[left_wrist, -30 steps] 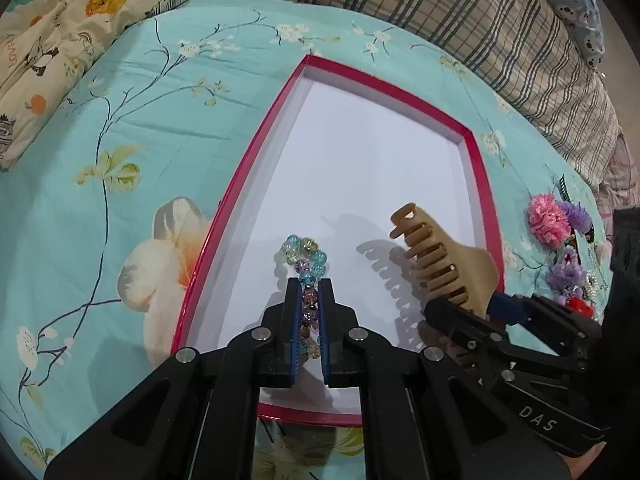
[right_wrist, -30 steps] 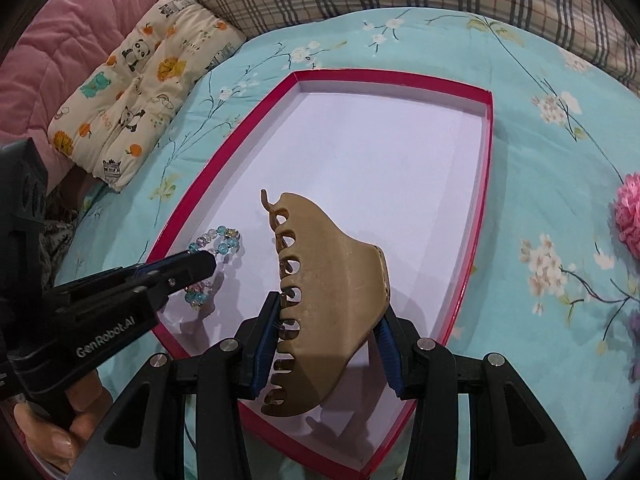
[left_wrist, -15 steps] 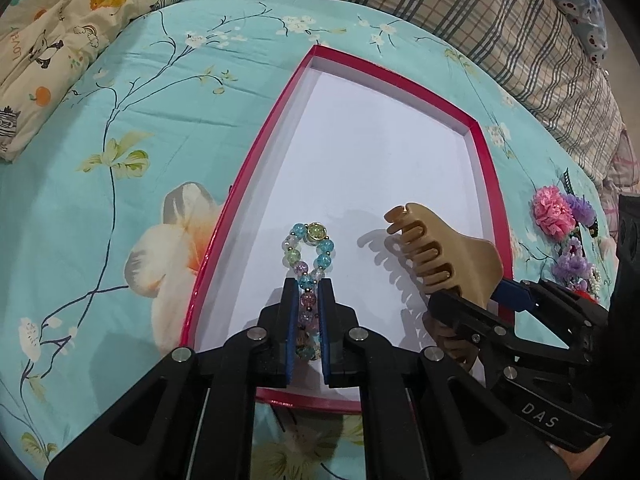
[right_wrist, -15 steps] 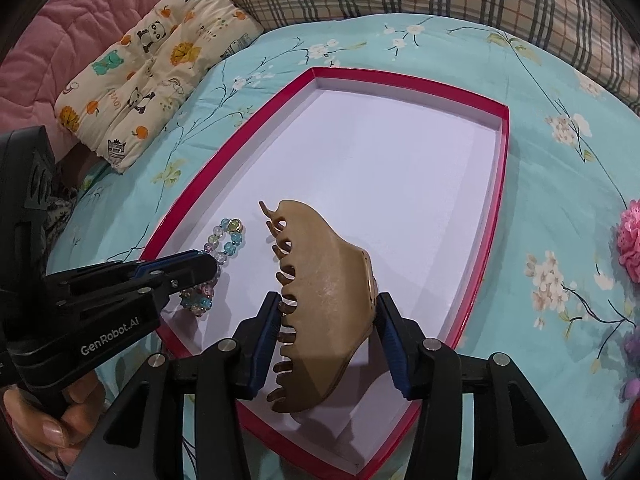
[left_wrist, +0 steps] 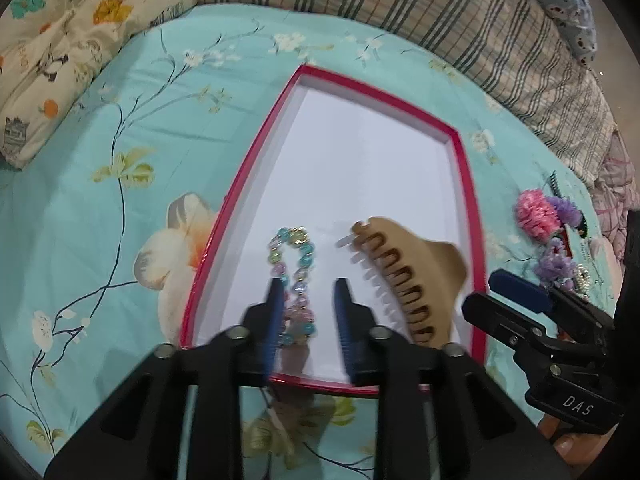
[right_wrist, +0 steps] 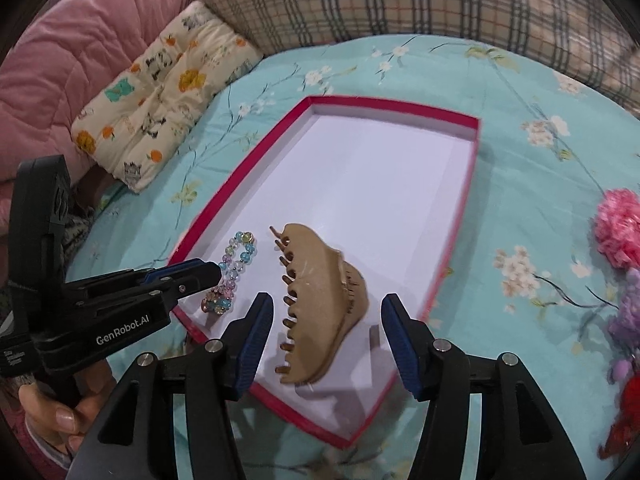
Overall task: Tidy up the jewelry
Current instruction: 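Open both tools to release the clip and bracelet into the box, then grasp the purple flower scrunchie with the right tool while the left tool grasps the pink one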
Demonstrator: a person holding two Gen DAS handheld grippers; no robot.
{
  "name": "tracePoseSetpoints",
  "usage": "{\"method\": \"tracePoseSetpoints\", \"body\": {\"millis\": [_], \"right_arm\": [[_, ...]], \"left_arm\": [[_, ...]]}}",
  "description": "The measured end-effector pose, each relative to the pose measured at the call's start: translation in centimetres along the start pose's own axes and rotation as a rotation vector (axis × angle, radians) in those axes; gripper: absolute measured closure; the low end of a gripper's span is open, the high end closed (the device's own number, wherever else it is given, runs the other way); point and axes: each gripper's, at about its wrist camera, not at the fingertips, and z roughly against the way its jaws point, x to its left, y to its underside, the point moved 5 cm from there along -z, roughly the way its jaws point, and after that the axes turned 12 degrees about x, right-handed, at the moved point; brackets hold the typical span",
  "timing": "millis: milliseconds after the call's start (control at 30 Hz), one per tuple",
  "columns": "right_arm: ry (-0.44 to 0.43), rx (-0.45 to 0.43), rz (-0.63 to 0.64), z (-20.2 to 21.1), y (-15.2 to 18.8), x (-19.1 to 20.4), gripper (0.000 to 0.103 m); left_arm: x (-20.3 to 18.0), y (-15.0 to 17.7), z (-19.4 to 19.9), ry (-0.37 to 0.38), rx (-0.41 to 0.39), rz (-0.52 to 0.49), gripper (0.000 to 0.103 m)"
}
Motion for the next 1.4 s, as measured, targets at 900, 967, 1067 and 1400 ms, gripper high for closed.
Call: {"method": "tracePoseSetpoints", "body": {"millis": [900, 967, 1067, 1400], "right_arm": [[0.165, -0.134, -0.358, 12.5, 10.3, -17.3, 0.044], [0.171, -0.146, -0.376, 13.2, 10.6, -18.3, 0.044], [0.198, -0.169, -0.401, 14.4, 11.0, -20.0, 0.044], [0.220, -0.201, -0.471, 15.2, 9.9, -24.9, 0.044]], "left_arm": [[-14.3, 1.0, 0.9, 0.116, 0.007, -0.193, 0.066], [-15.1, 0.8, 0.7, 0.122, 0.014, -0.199, 0.066], [-16.4, 0.5, 0.3, 0.132, 0.021, -0.208, 0.066], [-20.5, -1.9, -2.3, 0.159, 0.060, -0.231, 0.066]]}}
